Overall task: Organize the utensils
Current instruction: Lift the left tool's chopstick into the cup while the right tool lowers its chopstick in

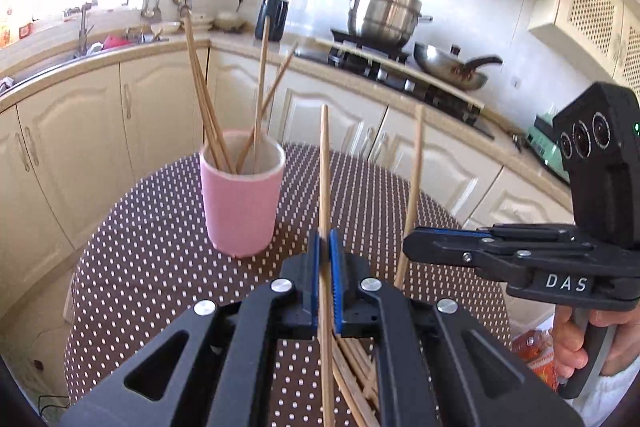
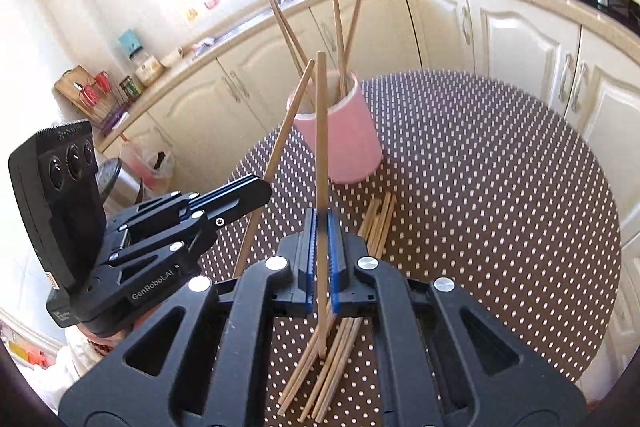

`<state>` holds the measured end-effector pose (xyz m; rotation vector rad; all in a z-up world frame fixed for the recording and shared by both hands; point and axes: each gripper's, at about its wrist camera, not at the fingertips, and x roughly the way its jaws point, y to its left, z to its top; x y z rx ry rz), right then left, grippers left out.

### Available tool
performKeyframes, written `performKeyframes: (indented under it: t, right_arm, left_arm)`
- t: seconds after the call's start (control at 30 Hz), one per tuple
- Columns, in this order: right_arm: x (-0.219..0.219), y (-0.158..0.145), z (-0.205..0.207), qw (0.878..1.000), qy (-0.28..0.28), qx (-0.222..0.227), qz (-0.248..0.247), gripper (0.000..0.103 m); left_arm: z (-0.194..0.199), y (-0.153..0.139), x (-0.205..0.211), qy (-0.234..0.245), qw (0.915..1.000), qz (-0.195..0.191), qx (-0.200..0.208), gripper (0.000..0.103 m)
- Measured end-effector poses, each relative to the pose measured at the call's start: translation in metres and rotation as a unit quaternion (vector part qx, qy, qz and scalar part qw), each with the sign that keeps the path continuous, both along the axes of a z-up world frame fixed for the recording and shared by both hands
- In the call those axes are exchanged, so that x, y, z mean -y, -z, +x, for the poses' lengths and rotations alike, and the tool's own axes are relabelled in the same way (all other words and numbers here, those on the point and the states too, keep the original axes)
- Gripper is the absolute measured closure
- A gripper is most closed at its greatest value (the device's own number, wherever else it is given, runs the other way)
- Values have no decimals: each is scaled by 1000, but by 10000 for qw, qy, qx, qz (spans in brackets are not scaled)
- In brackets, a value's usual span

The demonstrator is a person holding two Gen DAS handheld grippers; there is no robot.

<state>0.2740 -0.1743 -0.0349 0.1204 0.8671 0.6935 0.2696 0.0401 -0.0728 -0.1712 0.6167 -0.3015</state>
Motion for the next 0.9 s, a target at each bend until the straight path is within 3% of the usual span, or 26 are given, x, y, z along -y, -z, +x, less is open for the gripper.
performKeyframes:
  t: [0.23, 0.5, 0.6, 0.73, 0.9]
  right_arm:
    - [-11, -21, 3, 9990, 91, 385, 198, 97]
    - [-24, -40, 20, 9957, 112, 807, 440, 97]
    - [-26, -59, 27, 9934, 105, 1004, 538, 97]
    - [-29, -81, 37, 9892, 189, 1335, 569, 97]
    - [-40, -93, 51, 9840, 327, 1673, 511, 97]
  left_arm:
    - [11, -23, -14, -205, 9978, -269, 566, 98]
    - [33, -51, -29, -460, 9896, -516, 1259, 98]
    - [37, -64, -33, -655, 9819, -497, 1705, 98]
    - [47, -81, -35, -938, 9651, -475, 2399, 98]
    - [70, -85, -26, -1212, 9498, -178, 2880, 98]
